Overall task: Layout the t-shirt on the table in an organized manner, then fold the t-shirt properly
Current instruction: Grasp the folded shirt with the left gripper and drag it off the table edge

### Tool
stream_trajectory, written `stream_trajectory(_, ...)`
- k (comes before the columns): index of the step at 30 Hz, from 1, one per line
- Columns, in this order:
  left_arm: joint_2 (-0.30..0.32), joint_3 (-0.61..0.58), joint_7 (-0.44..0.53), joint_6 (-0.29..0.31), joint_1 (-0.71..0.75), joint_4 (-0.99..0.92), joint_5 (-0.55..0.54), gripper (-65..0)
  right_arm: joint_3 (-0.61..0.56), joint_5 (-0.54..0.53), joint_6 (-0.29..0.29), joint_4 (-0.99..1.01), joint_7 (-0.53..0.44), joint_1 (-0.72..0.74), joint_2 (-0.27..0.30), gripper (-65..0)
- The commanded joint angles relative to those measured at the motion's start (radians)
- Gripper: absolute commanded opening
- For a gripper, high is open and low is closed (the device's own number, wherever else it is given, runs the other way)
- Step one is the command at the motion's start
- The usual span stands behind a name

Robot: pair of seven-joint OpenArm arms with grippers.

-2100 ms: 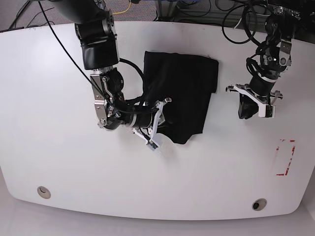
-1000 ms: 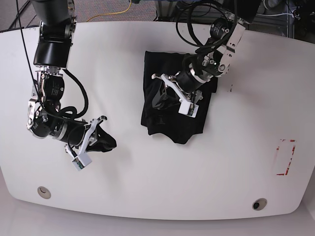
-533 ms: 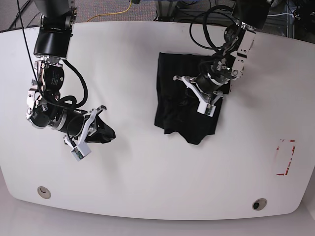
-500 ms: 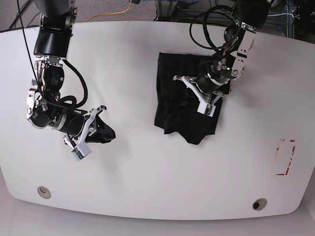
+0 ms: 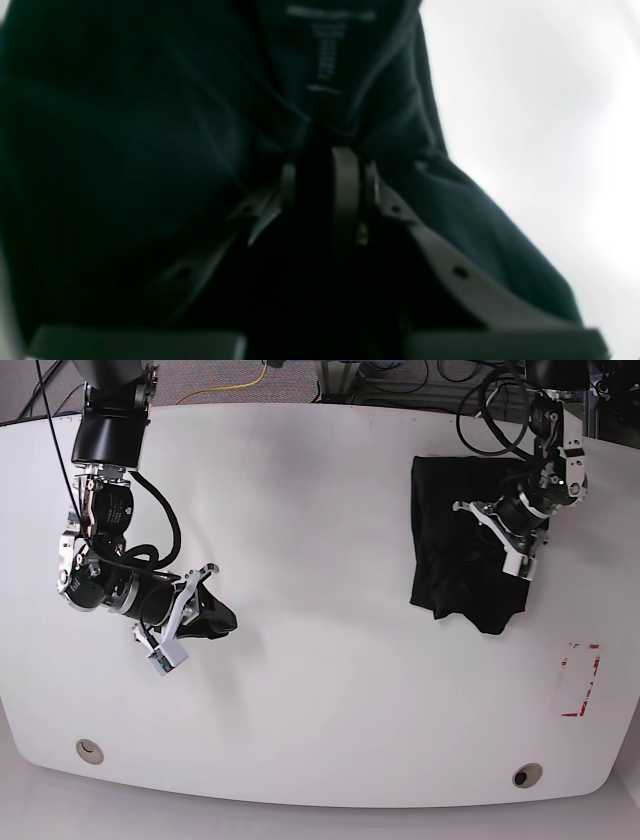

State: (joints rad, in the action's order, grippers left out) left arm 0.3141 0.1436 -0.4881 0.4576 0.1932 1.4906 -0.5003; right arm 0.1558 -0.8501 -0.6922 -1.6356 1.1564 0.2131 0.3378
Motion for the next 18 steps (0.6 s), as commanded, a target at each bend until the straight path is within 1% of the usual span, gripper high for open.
stream_trajectory(1, 0.015, 0.092, 0.004, 0.017, 0.012, 0.041, -0.008, -57.5, 0.003, -0.025, -0.006, -0.019, -0.023, 0.022, 0.01, -54.9)
stream_trajectory(4, 0.02, 0.159, 0.002, 0.048, 0.025, 0.061, -0.007, -57.5, 0.001, -0.025, -0.006, -0.019, -0.023, 0.021, 0.01, -54.9)
stream_trajectory(8, 0.053, 0.172, -0.005, 0.066, 0.038, 0.114, -0.01, -57.5, 0.001, -0.025, -0.006, -0.019, -0.023, 0.021, 0.008, -54.9)
stream_trajectory(13, 0.049, 0.175, -0.116, 0.069, 0.044, 0.258, -0.013, -57.5, 0.0, -0.039, -0.006, -0.019, -0.023, 0.021, 0.008, -54.9)
stream_trajectory(18, -0.036, 0.175, -0.225, 0.074, 0.042, 0.342, -0.014, -57.5, 0.0, -0.045, -0.006, -0.019, -0.023, 0.022, 0.008, -54.9)
